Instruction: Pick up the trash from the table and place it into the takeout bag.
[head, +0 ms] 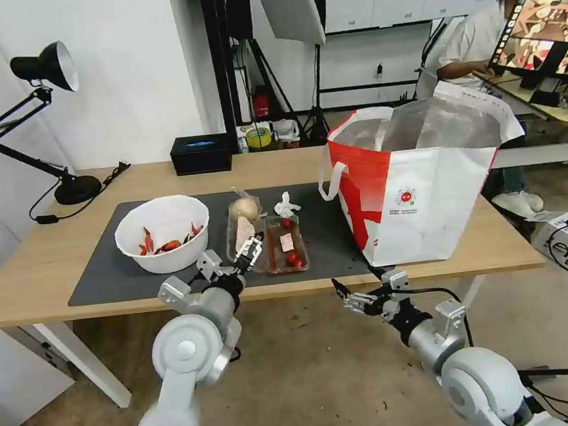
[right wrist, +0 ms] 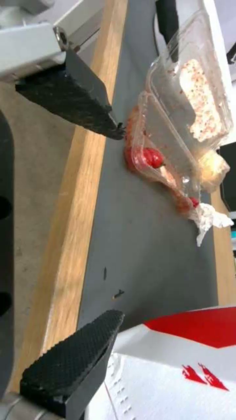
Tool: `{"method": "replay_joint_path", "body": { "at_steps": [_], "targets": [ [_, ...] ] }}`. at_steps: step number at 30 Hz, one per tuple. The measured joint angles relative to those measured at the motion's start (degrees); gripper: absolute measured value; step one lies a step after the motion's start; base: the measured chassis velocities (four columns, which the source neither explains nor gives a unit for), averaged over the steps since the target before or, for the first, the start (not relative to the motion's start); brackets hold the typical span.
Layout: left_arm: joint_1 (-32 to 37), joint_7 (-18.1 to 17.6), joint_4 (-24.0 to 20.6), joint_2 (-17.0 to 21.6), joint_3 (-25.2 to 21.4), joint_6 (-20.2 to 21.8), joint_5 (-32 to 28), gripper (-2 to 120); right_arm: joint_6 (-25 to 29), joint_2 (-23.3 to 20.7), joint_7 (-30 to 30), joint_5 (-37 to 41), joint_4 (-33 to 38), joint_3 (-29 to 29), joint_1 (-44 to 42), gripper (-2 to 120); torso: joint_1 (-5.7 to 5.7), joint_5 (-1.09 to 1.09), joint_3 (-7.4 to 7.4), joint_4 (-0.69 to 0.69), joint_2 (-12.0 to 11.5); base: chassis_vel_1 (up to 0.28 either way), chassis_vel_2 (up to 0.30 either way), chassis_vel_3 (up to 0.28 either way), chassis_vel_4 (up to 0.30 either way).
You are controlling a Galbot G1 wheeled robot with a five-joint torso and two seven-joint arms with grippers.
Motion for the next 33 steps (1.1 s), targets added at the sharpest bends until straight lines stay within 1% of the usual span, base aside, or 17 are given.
{"method": "replay_joint_path", "body": {
  "at_steps": [3, 5, 16, 19, 27, 33],
  "targets": [
    [-0.3, 0.9, -0.1, 0.1, -0.1, -0.5, -0.6, 100, 0.0, 0.1, 0.0, 0.0, -0.1, 0.0, 0.2, 100, 0.0, 0.0, 0.0, 0.0, 0.0, 0.0, 0.0, 0.0, 0.0],
    [-0.6, 2.1, -0.1, 0.1, -0.2, -1.1, -1.0, 100, 0.0, 0.0, 0.0, -0.1, -0.2, -0.1, 0.3, 100, 0.0, 0.0, 0.0, -0.01, 0.0, 0.0, 0.0, 0.0, 0.0],
    [-1.5, 3.3, 1.4, -0.2, 0.4, -3.0, -1.1, 100, 0.3, 0.0, -0.1, -0.4, -1.4, -0.2, 1.2, 100, 0.0, 0.0, 0.0, 0.0, 0.0, 0.0, 0.0, 0.0, 0.0],
    [-2.2, 4.3, 2.1, -0.3, 0.6, -3.9, -1.2, 100, 0.4, 0.0, -0.2, -0.6, -1.7, -0.3, 1.3, 100, 0.0, 0.0, 0.0, 0.0, 0.0, 0.0, 0.0, 0.0, 0.0],
    [-3.0, 4.7, 2.4, -0.5, 1.8, -4.0, -1.4, 100, 0.5, 0.0, -0.2, -0.7, -2.0, -0.3, 1.5, 100, 0.0, 0.0, 0.0, 0.0, 0.0, 0.0, 0.0, 0.0, 0.0],
    [-3.7, 4.7, 3.7, -1.2, 3.4, -4.0, -1.1, 100, 0.8, 0.4, -0.3, -0.9, -2.0, 0.2, 0.9, 100, 0.0, 0.0, 0.0, 0.0, 0.0, 0.0, 0.0, 0.0, 0.0]
  ]
}}
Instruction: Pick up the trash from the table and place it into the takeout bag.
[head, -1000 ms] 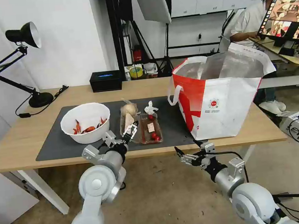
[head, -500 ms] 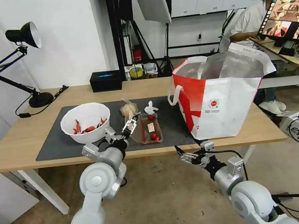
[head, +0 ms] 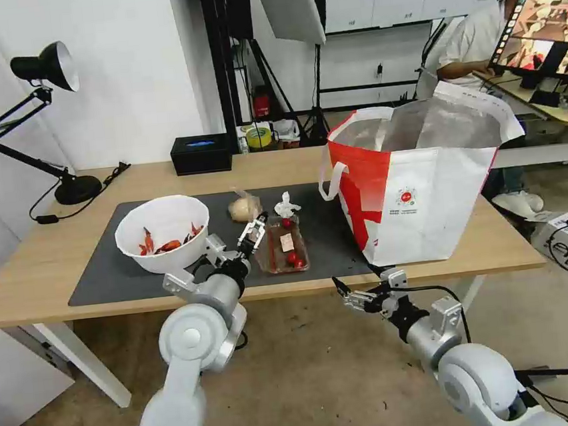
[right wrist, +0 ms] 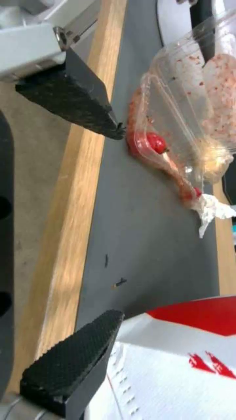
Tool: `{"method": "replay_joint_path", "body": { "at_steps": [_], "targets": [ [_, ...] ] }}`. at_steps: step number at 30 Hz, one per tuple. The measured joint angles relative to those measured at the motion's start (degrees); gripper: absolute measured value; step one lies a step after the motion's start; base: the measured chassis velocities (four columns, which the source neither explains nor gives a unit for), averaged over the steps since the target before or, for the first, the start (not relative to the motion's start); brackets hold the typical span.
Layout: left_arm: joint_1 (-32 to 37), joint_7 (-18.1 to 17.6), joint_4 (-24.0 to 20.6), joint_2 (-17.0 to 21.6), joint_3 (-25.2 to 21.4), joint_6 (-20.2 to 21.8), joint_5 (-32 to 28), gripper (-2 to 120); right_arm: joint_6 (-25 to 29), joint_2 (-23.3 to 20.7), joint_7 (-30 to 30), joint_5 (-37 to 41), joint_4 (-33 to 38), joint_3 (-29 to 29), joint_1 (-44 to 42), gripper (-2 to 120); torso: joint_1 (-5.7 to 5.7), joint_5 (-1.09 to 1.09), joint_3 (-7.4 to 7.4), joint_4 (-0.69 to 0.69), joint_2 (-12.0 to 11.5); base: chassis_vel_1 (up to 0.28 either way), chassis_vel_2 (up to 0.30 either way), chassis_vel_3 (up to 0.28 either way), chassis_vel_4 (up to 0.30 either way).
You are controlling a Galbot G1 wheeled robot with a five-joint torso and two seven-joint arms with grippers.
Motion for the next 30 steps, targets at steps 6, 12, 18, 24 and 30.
{"method": "replay_joint_path", "body": {
  "at_steps": [6, 12, 18, 24, 30],
  "targets": [
    [-1.2, 0.0, 1.6, -0.6, 1.9, 0.0, 0.8, 100, 0.7, 0.2, -0.5, -0.9, 0.4, 0.7, -0.7, 100, 0.0, 0.01, 0.0, 0.0, 0.0, 0.0, 0.0, 0.0, 0.0],
    [-4.1, 0.2, 3.3, -0.7, 4.8, 0.3, 2.0, 100, 0.9, 0.3, -0.6, -1.0, 2.8, 2.9, -2.8, 100, 0.0, 0.0, 0.0, -0.01, 0.0, 0.0, 0.0, 0.0, 0.0],
    [-5.7, 4.2, 5.0, 1.2, 6.6, 0.6, 8.3, 100, 1.1, 0.1, -0.8, -0.7, 4.5, 5.3, -4.8, 100, 0.0, 0.0, 0.0, -0.01, 0.0, 0.0, 0.0, 0.0, 0.0],
    [-7.1, 13.1, 7.7, 5.0, 8.8, 0.4, 22.4, 95, 1.6, -1.0, -0.9, 0.7, 5.3, 7.2, -5.9, 100, 0.0, -0.01, 0.0, -0.01, 0.0, 0.0, 0.0, 0.0, 0.0],
    [-7.6, 31.5, 11.5, 13.4, 10.5, -3.6, 45.7, 70, 1.1, -3.4, 0.2, 5.9, 5.6, 6.1, -3.1, 100, 0.0, -0.01, 0.0, 0.0, 0.0, 0.0, 0.0, 0.0, 0.0]
  ]
}}
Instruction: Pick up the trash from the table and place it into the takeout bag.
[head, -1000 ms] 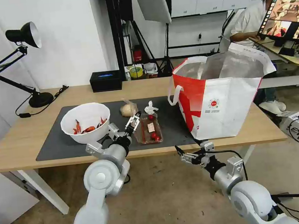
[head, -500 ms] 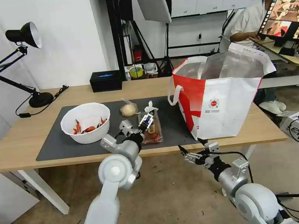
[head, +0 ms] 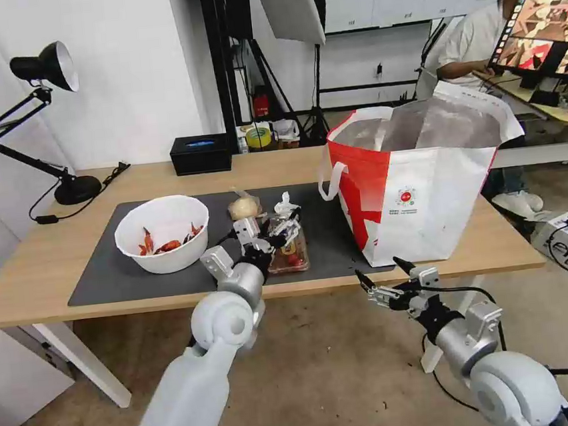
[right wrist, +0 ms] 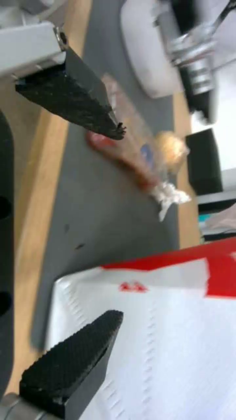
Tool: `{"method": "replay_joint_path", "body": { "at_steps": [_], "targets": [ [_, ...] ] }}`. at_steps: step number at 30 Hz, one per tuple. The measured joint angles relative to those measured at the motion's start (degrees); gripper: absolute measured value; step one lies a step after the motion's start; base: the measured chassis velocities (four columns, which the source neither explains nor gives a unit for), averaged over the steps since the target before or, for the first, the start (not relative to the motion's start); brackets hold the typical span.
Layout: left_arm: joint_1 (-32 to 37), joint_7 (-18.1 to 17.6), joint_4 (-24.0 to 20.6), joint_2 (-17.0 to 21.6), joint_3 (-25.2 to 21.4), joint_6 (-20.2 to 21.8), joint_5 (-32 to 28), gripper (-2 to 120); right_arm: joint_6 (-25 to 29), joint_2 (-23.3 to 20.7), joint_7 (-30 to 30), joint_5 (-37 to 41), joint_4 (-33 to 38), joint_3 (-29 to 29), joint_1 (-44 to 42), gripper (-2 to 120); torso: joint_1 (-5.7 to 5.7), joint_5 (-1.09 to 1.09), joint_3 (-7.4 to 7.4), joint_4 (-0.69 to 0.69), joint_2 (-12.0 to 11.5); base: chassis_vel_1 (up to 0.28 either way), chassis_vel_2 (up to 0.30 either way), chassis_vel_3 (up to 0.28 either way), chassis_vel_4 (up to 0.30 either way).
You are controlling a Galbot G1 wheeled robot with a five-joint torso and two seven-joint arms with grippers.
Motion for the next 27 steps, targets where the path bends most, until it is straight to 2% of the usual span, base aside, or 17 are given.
{"method": "replay_joint_path", "body": {
  "at_steps": [1, 3, 5, 7, 9, 10, 13, 14, 15, 17, 18, 20, 24, 26, 27],
  "targets": [
    [0.0, 0.0, 0.0, 0.0, 0.0, 0.0, 0.0, 70, 0.0, 0.0, 0.0, 0.0, 0.0, 0.0, 0.0, 100, 0.0, 0.0, 0.0, 0.0, 0.0, 0.0, 0.0, 0.0, 0.0],
    [0.1, 5.6, 0.8, 3.4, -0.3, -1.3, 4.4, 59, -0.8, -0.9, 0.9, 2.6, 0.1, -1.5, 2.2, 100, 0.0, 0.0, 0.0, 0.0, 0.0, 0.0, 0.0, 0.0, 0.0],
    [0.2, 6.6, 0.9, 4.0, -0.4, -1.5, 5.0, 56, -1.0, -1.0, 1.1, 3.1, 0.1, -1.8, 2.7, 100, 0.0, 0.0, 0.0, 0.01, 0.0, 0.0, 0.0, 0.0, 0.0],
    [0.7, 10.8, 1.4, 5.7, -1.3, -2.3, 7.1, 45, -1.6, -1.2, 1.6, 4.3, -0.1, -2.9, 4.5, 100, 0.0, -0.01, 0.0, 0.01, 0.0, 0.0, 0.0, 0.0, 0.0],
    [0.9, 11.7, 1.6, 6.0, -1.6, -2.6, 7.7, 42, -1.8, -1.2, 1.7, 4.7, -0.3, -3.2, 5.0, 100, 0.0, 0.0, 0.0, 0.01, 0.0, 0.0, 0.0, 0.0, 0.0],
    [1.4, 13.3, 2.1, 6.5, -2.0, -3.1, 7.9, 33, -2.0, -1.2, 1.9, 5.4, -0.6, -3.9, 5.7, 100, 0.0, 0.01, 0.0, 0.01, 0.0, 0.0, 0.0, 0.0, 0.0],
    [1.6, 14.1, 2.4, 6.7, -2.0, -3.2, 7.6, 28, -2.2, -1.2, 2.1, 6.0, -0.9, -4.4, 6.3, 100, 0.0, -0.01, 0.0, 0.01, 0.0, 0.0, 0.0, 0.0, 0.0],
    [1.9, 14.9, 2.9, 6.9, -2.0, -3.5, 7.3, 21, -2.5, -1.1, 2.4, 7.3, -1.3, -5.2, 7.0, 100, 0.0, 0.0, 0.0, -0.01, 0.0, 0.0, 0.0, 0.0, 0.0],
    [1.9, 14.9, 2.9, 6.9, -2.0, -3.5, 7.3, 21, -2.5, -1.1, 2.4, 7.3, -1.3, -5.2, 7.0, 100, 0.0, 0.0, 0.0, -0.01, 0.0, 0.0, 0.0, 0.0, 0.0],
    [2.7, 16.5, 2.8, 7.2, -2.4, -3.9, 6.9, 9, -3.6, -0.7, 3.6, 11.2, -1.7, -6.6, 8.7, 100, 0.0, 0.01, 0.0, 0.0, 0.0, 0.0, 0.0, 0.0, 0.0],
    [2.7, 16.5, 2.8, 7.2, -2.4, -3.9, 6.9, 9, -3.6, -0.7, 3.6, 11.2, -1.7, -6.6, 8.7, 100, 0.0, 0.01, 0.0, 0.0, 0.0, 0.0, 0.0, 0.0, 0.0],
    [3.6, 17.8, 2.3, 7.3, -2.9, -4.0, 6.7, 0, -3.9, -0.5, 4.6, 14.5, -2.2, -8.4, 10.2, 100, 0.0, 0.0, 0.0, 0.0, 0.0, 0.0, 0.0, 0.0, 0.0],
    [4.7, 19.0, 2.0, 7.4, -3.6, -4.4, 6.9, 0, -4.0, -0.3, 6.3, 20.1, -2.9, -11.2, 12.6, 100, 0.0, 0.0, 0.0, 0.0, 0.0, 0.0, 0.0, 0.0, 0.0],
    [4.7, 19.0, 2.0, 7.4, -3.6, -4.4, 6.9, 0, -4.0, -0.3, 6.3, 20.1, -2.9, -11.2, 12.6, 100, 0.0, 0.0, 0.0, 0.0, 0.0, 0.0, 0.0, 0.0, 0.0],
    [5.0, 19.3, 2.1, 7.5, -3.7, -5.0, 7.2, 0, -3.9, 0.1, 7.4, 23.2, -3.2, -12.5, 13.8, 100, 0.0, 0.0, 0.0, 0.01, 0.0, 0.0, 0.0, 0.0, 0.0]
  ]
}}
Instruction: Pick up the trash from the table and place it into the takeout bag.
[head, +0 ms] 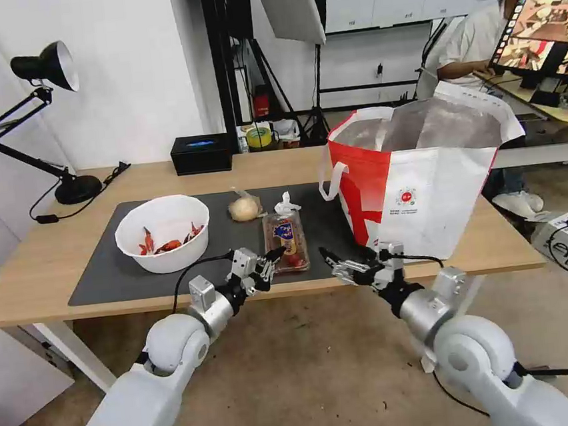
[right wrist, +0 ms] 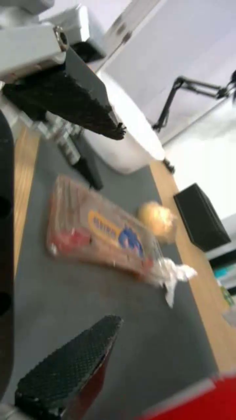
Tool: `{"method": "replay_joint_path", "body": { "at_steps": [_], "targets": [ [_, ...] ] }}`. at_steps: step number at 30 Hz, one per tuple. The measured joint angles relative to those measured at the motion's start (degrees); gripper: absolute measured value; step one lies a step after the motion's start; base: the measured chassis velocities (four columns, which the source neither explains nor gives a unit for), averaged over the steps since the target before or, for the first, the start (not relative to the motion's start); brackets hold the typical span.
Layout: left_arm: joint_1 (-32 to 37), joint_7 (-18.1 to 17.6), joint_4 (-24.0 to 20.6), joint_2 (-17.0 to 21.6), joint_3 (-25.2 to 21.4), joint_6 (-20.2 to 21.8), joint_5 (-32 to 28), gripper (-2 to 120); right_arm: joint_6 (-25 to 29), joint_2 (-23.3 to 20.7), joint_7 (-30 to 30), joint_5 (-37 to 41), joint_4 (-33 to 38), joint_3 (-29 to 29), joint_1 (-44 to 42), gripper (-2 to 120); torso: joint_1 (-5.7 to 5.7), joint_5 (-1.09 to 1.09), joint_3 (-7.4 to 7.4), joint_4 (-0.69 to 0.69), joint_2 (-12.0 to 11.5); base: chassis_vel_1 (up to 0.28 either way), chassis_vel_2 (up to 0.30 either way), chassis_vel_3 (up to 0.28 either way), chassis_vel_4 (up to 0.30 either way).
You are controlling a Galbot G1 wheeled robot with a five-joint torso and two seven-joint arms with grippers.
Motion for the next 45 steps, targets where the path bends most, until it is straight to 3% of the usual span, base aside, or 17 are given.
{"method": "replay_joint_path", "body": {
  "at_steps": [17, 25, 29, 35, 45],
  "targets": [
    [-1.3, 1.2, 2.7, -0.5, 2.1, -1.9, 2.6, 0, 2.2, 2.8, 4.3, 11.1, -1.1, -1.8, 2.7, 100, 0.0, 0.01, 0.0, -0.01, 0.0, 0.0, 0.0, 0.0, 0.0],
    [-1.2, 0.6, 3.2, -1.2, 1.7, -1.8, 3.4, 0, 1.8, 3.5, 10.6, 15.3, -3.4, -3.6, 9.0, 100, 0.0, 0.01, 0.0, -0.01, 0.0, 0.0, 0.0, 0.0, 0.0],
    [-1.2, 0.3, 3.3, -1.6, 1.8, -1.7, 3.6, 0, -1.0, 4.1, 16.6, 15.9, -4.7, -5.0, 12.7, 100, 0.0, 0.01, 0.0, 0.0, 0.0, 0.0, 0.0, 0.0, 0.0],
    [-1.2, -0.6, 3.2, -1.5, 1.7, -1.6, 3.6, 0, -7.1, 5.8, 25.1, 22.8, -7.7, -6.3, 18.6, 100, 0.0, 0.0, -0.01, -0.01, 0.0, 0.0, 0.0, 0.0, 0.0],
    [-0.6, -0.6, 2.8, -0.7, 1.4, -1.6, 3.3, 0, -13.1, 8.1, 31.1, 28.7, -13.1, -7.3, 24.3, 100, 0.0, 0.0, 0.0, -0.01, 0.0, 0.0, 0.0, 0.0, 0.0]
  ]
}}
